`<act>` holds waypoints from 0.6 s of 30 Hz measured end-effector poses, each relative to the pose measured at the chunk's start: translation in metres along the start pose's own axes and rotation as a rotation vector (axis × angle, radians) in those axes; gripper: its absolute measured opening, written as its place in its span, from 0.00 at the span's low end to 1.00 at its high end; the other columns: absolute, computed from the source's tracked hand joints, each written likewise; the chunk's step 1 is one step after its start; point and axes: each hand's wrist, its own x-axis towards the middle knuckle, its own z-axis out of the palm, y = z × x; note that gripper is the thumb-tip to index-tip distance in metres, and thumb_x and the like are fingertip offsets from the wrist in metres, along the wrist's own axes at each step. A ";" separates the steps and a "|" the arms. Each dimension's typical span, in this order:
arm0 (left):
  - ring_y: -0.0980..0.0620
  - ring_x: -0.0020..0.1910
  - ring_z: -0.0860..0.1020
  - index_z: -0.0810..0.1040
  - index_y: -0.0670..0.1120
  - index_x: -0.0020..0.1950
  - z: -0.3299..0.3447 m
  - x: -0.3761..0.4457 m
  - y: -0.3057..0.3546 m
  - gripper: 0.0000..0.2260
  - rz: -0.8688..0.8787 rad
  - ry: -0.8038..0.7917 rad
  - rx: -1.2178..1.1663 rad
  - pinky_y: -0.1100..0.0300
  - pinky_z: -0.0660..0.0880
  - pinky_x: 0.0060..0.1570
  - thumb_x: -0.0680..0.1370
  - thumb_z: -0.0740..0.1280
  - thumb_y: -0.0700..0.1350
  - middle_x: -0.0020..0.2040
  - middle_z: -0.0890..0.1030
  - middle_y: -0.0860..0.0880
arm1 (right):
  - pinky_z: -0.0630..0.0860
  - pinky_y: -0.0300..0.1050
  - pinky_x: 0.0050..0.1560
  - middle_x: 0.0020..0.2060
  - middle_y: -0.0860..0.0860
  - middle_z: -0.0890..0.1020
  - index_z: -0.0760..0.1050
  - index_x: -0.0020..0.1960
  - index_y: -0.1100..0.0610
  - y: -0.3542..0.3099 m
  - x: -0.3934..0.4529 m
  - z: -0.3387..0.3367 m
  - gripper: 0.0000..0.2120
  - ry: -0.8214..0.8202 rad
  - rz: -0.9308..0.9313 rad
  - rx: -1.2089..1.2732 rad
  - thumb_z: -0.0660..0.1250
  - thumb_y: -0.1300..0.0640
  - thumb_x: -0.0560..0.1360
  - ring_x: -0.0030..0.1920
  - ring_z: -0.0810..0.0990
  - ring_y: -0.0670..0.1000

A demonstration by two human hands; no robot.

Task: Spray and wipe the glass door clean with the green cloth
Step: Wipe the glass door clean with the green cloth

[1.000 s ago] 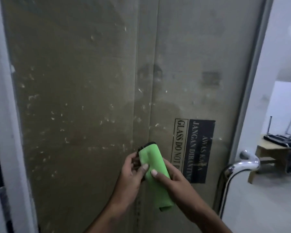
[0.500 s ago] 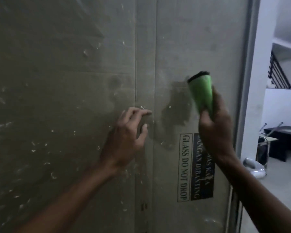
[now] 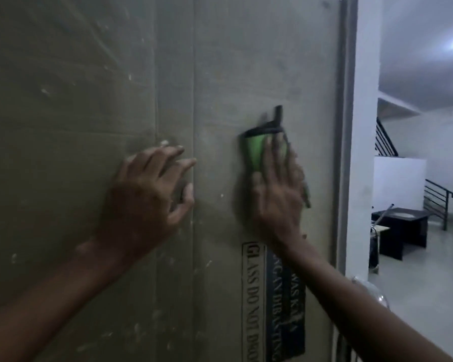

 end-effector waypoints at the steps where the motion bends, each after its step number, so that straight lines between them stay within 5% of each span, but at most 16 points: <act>1: 0.41 0.67 0.74 0.78 0.48 0.66 0.002 -0.001 0.002 0.18 0.000 0.018 0.019 0.47 0.68 0.62 0.78 0.63 0.50 0.66 0.77 0.45 | 0.51 0.58 0.81 0.82 0.57 0.54 0.54 0.82 0.57 -0.005 -0.008 0.000 0.28 -0.041 -0.164 -0.033 0.52 0.50 0.84 0.82 0.50 0.60; 4: 0.40 0.66 0.74 0.78 0.47 0.66 0.007 -0.004 0.001 0.18 0.024 0.049 0.067 0.45 0.68 0.63 0.78 0.63 0.50 0.66 0.78 0.44 | 0.59 0.58 0.79 0.80 0.57 0.61 0.60 0.80 0.57 0.019 -0.002 -0.004 0.26 -0.025 -0.319 -0.105 0.58 0.53 0.83 0.81 0.56 0.60; 9: 0.40 0.66 0.75 0.79 0.47 0.66 0.009 -0.003 -0.003 0.17 0.049 0.074 0.076 0.44 0.70 0.63 0.78 0.63 0.48 0.65 0.79 0.44 | 0.51 0.57 0.81 0.83 0.51 0.53 0.51 0.83 0.54 0.073 0.051 -0.013 0.29 0.139 0.274 -0.048 0.49 0.51 0.83 0.83 0.49 0.53; 11: 0.40 0.65 0.76 0.80 0.47 0.64 0.009 -0.001 -0.001 0.16 0.045 0.088 0.076 0.43 0.70 0.61 0.78 0.63 0.48 0.63 0.80 0.44 | 0.48 0.57 0.81 0.83 0.49 0.49 0.47 0.83 0.52 0.064 0.056 -0.010 0.30 0.165 0.369 -0.012 0.46 0.49 0.83 0.83 0.46 0.52; 18: 0.38 0.56 0.75 0.81 0.48 0.56 0.006 0.021 0.013 0.13 -0.026 0.084 0.114 0.45 0.68 0.54 0.75 0.65 0.50 0.54 0.78 0.44 | 0.57 0.58 0.80 0.82 0.54 0.57 0.56 0.82 0.56 0.084 0.034 -0.013 0.28 0.097 -0.029 -0.073 0.52 0.52 0.83 0.82 0.53 0.54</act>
